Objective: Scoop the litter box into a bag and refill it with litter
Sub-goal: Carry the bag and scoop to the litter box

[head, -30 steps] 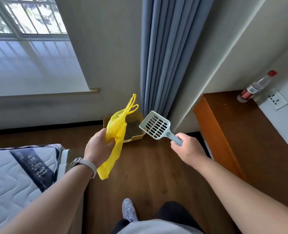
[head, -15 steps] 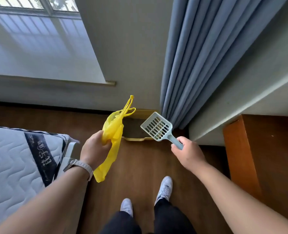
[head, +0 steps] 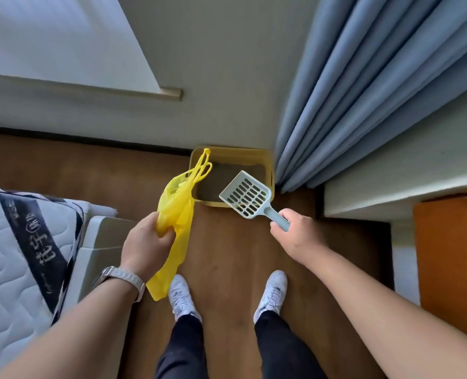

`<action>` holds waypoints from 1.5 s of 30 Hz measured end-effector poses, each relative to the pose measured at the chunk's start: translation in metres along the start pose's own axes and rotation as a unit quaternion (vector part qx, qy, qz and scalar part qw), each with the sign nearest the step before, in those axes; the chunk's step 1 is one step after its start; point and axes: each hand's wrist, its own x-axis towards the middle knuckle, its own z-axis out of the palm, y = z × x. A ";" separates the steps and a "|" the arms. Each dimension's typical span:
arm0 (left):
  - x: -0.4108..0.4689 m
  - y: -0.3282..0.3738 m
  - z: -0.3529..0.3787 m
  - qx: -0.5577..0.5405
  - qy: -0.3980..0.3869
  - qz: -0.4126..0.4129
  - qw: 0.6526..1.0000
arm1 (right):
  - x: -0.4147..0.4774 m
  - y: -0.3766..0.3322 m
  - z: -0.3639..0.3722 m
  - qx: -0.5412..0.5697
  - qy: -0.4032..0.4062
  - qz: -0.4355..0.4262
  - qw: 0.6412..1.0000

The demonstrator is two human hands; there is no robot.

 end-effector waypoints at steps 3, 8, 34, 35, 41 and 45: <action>0.037 -0.037 0.045 -0.036 -0.010 -0.034 0.999 | 0.044 0.003 0.055 0.004 -0.005 0.007 1.000; 0.088 -0.109 0.144 -0.058 -0.022 -0.050 0.997 | 0.125 0.018 0.163 0.003 -0.020 0.003 1.000; 0.262 -0.221 0.331 -0.204 0.037 0.080 0.975 | 0.425 0.107 0.429 -0.312 0.010 -0.135 0.940; 0.263 -0.223 0.332 -0.197 0.033 0.083 0.976 | 0.426 0.106 0.428 -0.319 0.006 -0.134 0.938; 0.269 -0.220 0.339 -0.188 0.021 0.073 0.979 | 0.425 0.105 0.427 -0.353 -0.026 -0.108 0.929; 0.270 -0.219 0.340 -0.176 0.018 0.069 0.982 | 0.420 0.103 0.425 -0.385 -0.044 -0.116 0.915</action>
